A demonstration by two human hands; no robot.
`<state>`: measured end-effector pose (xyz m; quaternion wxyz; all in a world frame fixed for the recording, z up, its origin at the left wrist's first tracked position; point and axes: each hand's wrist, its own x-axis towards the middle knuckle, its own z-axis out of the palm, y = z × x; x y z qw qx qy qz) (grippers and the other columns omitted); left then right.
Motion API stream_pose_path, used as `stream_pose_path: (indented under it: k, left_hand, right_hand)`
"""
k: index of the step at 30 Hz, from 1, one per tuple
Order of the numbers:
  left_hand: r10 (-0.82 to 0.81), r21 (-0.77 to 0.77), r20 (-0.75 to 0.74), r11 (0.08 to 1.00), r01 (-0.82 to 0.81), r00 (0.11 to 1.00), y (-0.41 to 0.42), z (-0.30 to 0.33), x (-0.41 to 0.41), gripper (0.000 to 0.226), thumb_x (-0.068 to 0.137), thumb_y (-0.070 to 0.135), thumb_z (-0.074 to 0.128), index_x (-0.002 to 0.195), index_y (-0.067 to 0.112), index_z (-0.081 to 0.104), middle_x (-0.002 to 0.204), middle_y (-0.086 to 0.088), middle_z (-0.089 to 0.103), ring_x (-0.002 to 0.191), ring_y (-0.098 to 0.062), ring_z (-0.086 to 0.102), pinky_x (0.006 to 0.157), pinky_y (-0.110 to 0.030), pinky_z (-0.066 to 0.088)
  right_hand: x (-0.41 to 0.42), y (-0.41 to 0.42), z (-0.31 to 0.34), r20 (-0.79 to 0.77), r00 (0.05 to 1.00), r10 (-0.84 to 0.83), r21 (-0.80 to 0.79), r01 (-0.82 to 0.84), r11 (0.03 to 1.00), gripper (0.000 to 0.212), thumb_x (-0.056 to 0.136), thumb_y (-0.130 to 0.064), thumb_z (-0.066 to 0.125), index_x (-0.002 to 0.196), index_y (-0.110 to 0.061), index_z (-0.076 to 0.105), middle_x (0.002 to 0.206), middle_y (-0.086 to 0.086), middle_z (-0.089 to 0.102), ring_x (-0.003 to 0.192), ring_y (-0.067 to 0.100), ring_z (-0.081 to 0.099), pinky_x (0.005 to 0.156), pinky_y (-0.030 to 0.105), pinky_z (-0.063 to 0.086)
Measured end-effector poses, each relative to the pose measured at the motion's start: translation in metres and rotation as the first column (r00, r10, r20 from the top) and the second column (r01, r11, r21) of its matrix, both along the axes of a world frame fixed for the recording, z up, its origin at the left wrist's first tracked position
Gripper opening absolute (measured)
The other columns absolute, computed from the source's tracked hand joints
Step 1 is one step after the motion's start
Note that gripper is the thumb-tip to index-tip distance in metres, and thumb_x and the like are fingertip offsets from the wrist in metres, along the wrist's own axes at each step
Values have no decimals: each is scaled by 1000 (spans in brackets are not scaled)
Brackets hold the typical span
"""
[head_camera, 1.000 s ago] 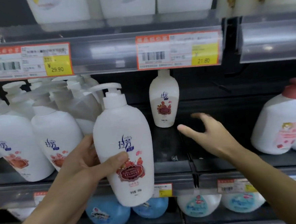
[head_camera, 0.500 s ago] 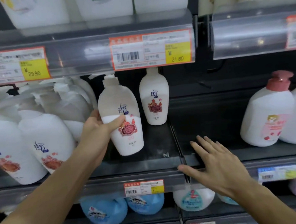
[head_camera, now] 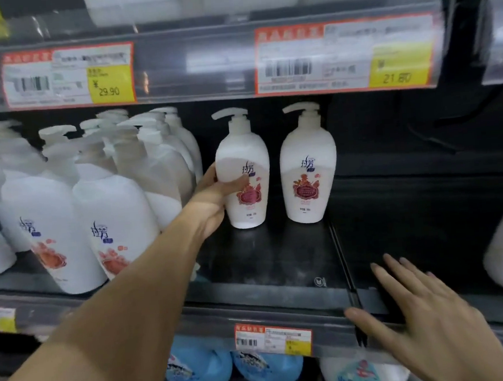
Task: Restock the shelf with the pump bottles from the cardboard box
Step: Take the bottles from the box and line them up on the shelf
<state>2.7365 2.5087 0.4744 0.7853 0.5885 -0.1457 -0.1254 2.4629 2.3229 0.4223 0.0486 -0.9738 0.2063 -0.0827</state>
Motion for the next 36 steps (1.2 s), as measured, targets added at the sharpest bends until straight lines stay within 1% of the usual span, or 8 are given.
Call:
stream_pose_path:
  k: [4, 8, 17, 22, 24, 28, 32, 36]
  left_hand:
    - [64, 36, -21, 997, -63, 998, -13, 7, 3, 62, 71, -6, 72, 126, 9, 50, 113, -17, 69, 101, -33, 69, 80, -47, 58]
    - [296, 202, 129, 927, -318, 946, -36, 12, -9, 95, 44, 50, 88, 123, 12, 52, 107, -7, 70, 90, -20, 72, 76, -42, 60]
    - [187, 255, 157, 941, -222, 970, -30, 9, 2, 60, 70, 19, 83, 123, 11, 55, 109, -7, 71, 94, -21, 71, 69, -31, 58]
    - [334, 330, 240, 855, -401, 911, -35, 12, -18, 111, 68, 30, 84, 152, 14, 13, 138, -4, 50, 116, -13, 60, 97, -32, 50]
    - [397, 309, 339, 809, -499, 853, -36, 15, -52, 101, 75, 22, 79, 152, 10, 15, 135, 1, 47, 106, 1, 63, 89, -13, 48]
    - [240, 356, 523, 810, -466, 818, -15, 9, -135, 59, 89, 24, 63, 142, 14, 38, 142, -4, 48, 131, -15, 45, 112, -34, 36]
    - [-21, 489, 616, 794, -361, 788, 48, 13, -207, 49, 97, 31, 49, 144, 18, 39, 154, 5, 36, 142, -4, 27, 117, -26, 25]
    - [-1, 597, 568, 689, -411, 823, 161, 27, -248, 54, 96, 40, 49, 145, 22, 38, 156, 9, 31, 142, -2, 25, 116, -23, 22]
  right_hand:
    - [-2, 1, -2, 53, 999, 4, -56, -1, 998, 100, 75, -90, 18, 117, -18, 73, 129, 5, 65, 119, 25, 62, 95, 46, 50]
    - [-4, 2, -3, 84, 996, 8, -69, -2, 998, 98, 76, -89, 19, 116, -19, 73, 127, 4, 67, 117, 24, 64, 93, 46, 50]
    - [-4, 2, 2, 14, 1000, 7, 25, -7, 1000, 103, 71, -94, 13, 127, -25, 66, 139, -1, 57, 129, 18, 53, 103, 38, 41]
    - [-3, 4, 12, 1, 999, 52, -11, -52, 999, 126, 49, -95, -18, 151, -37, 27, 161, -12, 15, 149, 6, 12, 119, 28, 12]
    - [-6, 3, 15, -35, 998, 56, 18, -55, 998, 125, 47, -94, -15, 154, -37, 16, 163, -14, 4, 149, 4, 1, 120, 26, 5]
    - [-7, 12, 29, -48, 996, 77, 104, -72, 992, 127, 49, -98, -5, 155, -30, 18, 164, -9, 9, 150, 8, 2, 122, 32, 6]
    - [-10, 72, 57, 43, 982, 182, 146, -186, 972, 122, 56, -97, 10, 153, -26, 29, 162, -6, 21, 149, 10, 12, 120, 31, 11]
    - [-20, 169, 86, 118, 949, 292, 240, -312, 919, 109, 65, -94, 22, 152, -28, 31, 160, -8, 25, 148, 9, 17, 117, 30, 20]
